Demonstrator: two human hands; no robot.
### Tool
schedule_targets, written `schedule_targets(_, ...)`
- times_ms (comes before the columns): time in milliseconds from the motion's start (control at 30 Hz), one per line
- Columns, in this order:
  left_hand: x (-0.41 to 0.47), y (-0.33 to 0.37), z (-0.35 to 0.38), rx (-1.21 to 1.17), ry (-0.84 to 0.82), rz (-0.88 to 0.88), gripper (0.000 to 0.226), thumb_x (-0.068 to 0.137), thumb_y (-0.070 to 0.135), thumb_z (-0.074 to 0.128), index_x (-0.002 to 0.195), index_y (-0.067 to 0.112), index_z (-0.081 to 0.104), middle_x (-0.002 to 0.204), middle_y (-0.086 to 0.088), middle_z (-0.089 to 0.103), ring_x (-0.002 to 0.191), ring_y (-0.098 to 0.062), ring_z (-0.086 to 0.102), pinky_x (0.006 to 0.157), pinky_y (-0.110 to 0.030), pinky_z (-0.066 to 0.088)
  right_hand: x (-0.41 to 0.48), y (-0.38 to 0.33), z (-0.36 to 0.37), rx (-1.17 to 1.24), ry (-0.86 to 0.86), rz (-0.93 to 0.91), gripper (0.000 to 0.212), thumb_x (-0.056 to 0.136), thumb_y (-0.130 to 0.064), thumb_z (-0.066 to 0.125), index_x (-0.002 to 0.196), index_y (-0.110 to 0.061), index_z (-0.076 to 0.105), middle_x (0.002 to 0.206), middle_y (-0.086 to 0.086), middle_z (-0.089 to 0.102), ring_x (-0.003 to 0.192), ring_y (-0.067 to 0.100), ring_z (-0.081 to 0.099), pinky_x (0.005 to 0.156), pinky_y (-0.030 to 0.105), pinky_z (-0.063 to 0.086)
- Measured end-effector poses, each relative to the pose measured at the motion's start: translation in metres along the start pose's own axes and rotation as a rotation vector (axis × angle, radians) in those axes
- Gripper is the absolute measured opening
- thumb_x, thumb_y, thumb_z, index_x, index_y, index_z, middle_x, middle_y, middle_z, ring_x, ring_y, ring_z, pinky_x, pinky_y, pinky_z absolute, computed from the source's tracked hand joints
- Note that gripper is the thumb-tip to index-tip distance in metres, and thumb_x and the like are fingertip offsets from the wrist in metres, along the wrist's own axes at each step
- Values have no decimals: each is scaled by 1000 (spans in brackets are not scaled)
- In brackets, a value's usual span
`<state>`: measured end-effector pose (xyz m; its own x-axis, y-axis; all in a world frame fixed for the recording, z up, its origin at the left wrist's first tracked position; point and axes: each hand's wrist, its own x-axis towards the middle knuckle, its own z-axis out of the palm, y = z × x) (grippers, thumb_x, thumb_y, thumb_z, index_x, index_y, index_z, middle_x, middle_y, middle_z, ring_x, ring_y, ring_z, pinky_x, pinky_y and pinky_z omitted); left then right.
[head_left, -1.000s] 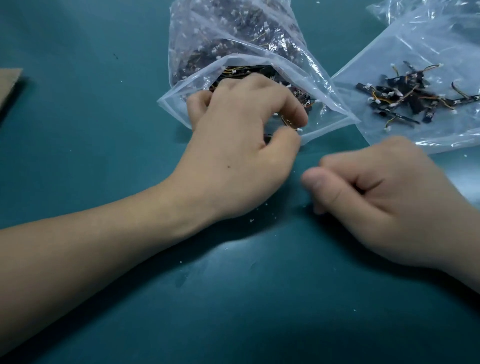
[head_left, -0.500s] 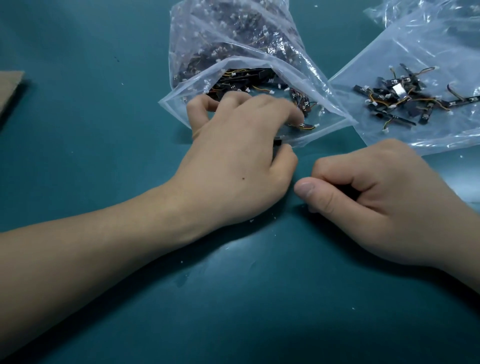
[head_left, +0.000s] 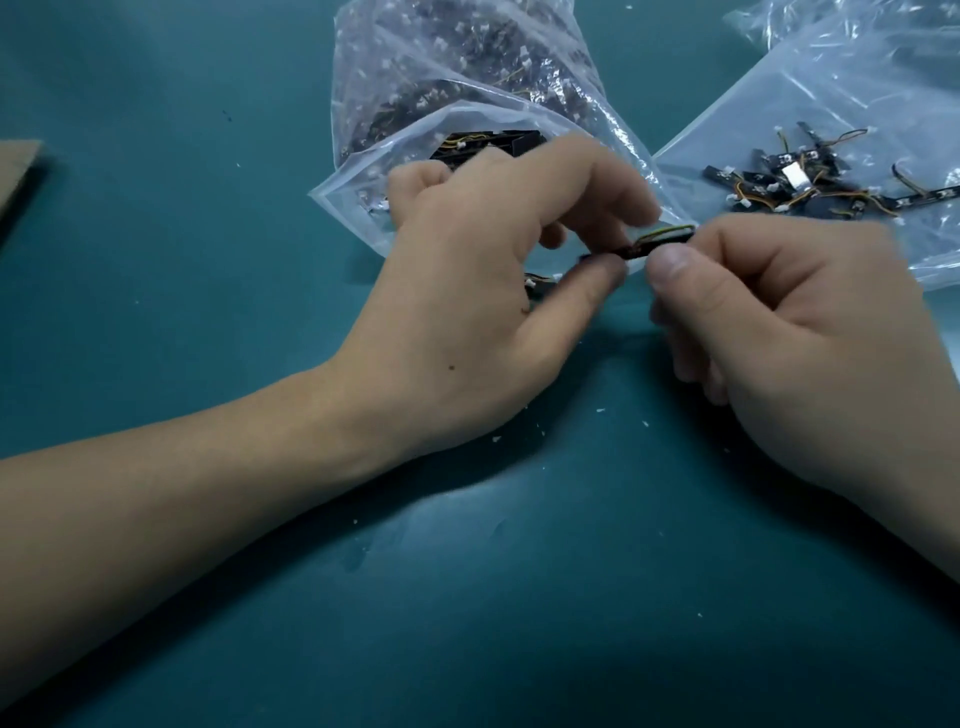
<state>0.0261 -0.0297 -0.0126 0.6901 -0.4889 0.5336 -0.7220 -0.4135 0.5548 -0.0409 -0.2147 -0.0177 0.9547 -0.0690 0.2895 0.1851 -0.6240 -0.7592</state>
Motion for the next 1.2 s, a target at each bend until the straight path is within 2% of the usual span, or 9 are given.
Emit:
schedule_targets(100,0,-1,-1,-84,-21,27,20,92,26,74,112,26,69,94,22,70,91,-4,65,97,-49,45,0,-3,0,99,2,30,37,96,-50,53,79,-20,66,56,-2,63,43,15,52,46,27,41)
schedule_targets(233,4,-9,0,-175,-1,7,23,90,10,76,112,15,72,93,18,68,85,9,61,86,-21,51,1,-2,2,166,6,68,37,98,-51,49,87,-22,70,58,3,64,43,18,54,47,26,41)
schedule_targets(300,5,-9,-1,-192,-27,7,24,87,7,78,109,17,74,93,17,70,84,8,63,82,-17,50,2,-1,1,190,17,80,36,98,-47,51,87,-19,70,58,5,65,40,17,54,45,21,40)
schedule_targets(433,5,-7,-4,-173,-103,29,28,84,4,78,101,26,75,87,20,68,81,6,60,77,-14,46,3,0,0,161,18,56,33,99,-40,56,83,-14,67,58,2,67,40,17,56,45,18,40)
schedule_targets(667,11,-6,-8,-114,-187,-30,23,79,9,83,91,29,79,79,17,59,71,-15,59,69,-15,44,0,1,0,72,15,13,15,102,-28,59,96,-30,73,63,-5,68,51,14,64,51,16,44)
schedule_targets(833,2,-10,-9,-163,-183,-72,26,79,8,82,89,23,64,76,19,58,65,-19,57,61,-18,45,3,2,-1,12,-18,6,22,100,-34,57,89,-26,74,65,-6,69,53,13,62,53,13,40)
schedule_targets(1000,-1,-8,-10,-231,-197,-127,22,85,14,83,100,23,71,72,17,59,59,-14,56,59,-13,40,1,-4,-2,232,-94,-9,25,96,-41,56,109,-26,70,63,-5,66,53,15,64,55,24,48)
schedule_targets(1100,-2,-7,-11,-178,-237,-86,10,84,19,85,92,22,79,72,18,59,62,-11,56,61,-13,39,0,-5,-4,311,-137,-13,26,96,-39,56,104,-20,71,68,-4,68,53,9,62,55,18,46)
schedule_targets(1200,-5,-5,-12,-164,-288,-66,9,84,21,86,92,25,82,77,13,66,66,-7,59,64,-15,40,0,-6,-2,191,-131,0,22,94,-43,58,90,-26,71,67,-7,68,49,12,58,50,20,44)
